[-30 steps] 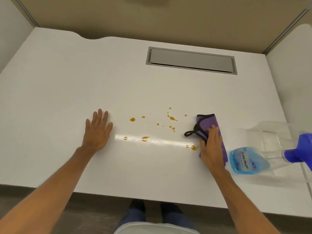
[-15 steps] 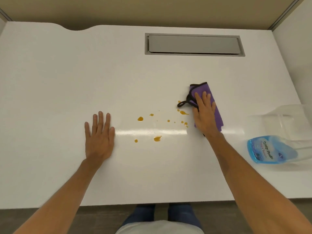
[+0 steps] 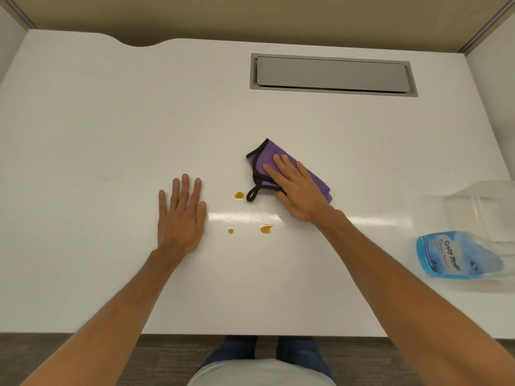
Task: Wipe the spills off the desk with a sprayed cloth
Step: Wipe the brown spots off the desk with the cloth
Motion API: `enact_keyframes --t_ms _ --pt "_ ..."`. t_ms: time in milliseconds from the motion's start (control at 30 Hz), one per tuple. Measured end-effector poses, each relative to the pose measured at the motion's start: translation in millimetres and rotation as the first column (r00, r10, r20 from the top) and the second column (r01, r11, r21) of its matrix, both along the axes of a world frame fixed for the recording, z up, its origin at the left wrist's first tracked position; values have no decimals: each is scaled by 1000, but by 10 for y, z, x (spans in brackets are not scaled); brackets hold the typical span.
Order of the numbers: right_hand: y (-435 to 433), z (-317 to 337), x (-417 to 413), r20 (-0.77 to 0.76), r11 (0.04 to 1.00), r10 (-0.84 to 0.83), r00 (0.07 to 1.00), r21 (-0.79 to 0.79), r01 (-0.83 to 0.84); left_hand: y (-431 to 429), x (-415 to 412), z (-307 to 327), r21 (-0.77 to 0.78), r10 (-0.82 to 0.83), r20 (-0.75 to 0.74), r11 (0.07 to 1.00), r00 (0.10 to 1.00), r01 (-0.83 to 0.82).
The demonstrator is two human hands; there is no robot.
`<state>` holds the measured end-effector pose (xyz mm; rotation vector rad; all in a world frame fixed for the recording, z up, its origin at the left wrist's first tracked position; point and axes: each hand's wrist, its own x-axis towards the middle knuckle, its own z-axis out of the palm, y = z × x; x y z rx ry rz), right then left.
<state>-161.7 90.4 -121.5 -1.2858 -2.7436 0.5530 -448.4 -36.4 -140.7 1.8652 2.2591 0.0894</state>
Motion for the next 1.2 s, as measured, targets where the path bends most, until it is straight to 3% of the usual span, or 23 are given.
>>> enact_keyframes --t_ms 100,233,500,667,800,933,1200 --pt "59 15 160 29 999 -39 999 17 38 93 64 -25 -22 20 22 1000 1000 -20" --pt "108 33 570 29 974 -225 974 6 225 88 74 -64 -19 27 -5 999 1000 -27" --pt "-540 13 1216 73 806 -590 804 103 583 71 100 -50 1 26 -5 1000 1000 -26" --pt "-1203 -41 969 78 646 -763 642 111 755 74 101 -48 5 27 3 1000 1000 -27" --pt "-1372 -75 543 53 601 -799 599 117 791 80 80 -51 -4 16 8 1000 1000 -16" --pt "-1086 -81 302 74 648 -761 644 132 750 95 44 -63 -27 12 6 1000 1000 -12" --pt "-354 -78 -206 80 876 -477 875 119 467 7 -100 -101 11 -94 -55 995 994 94"
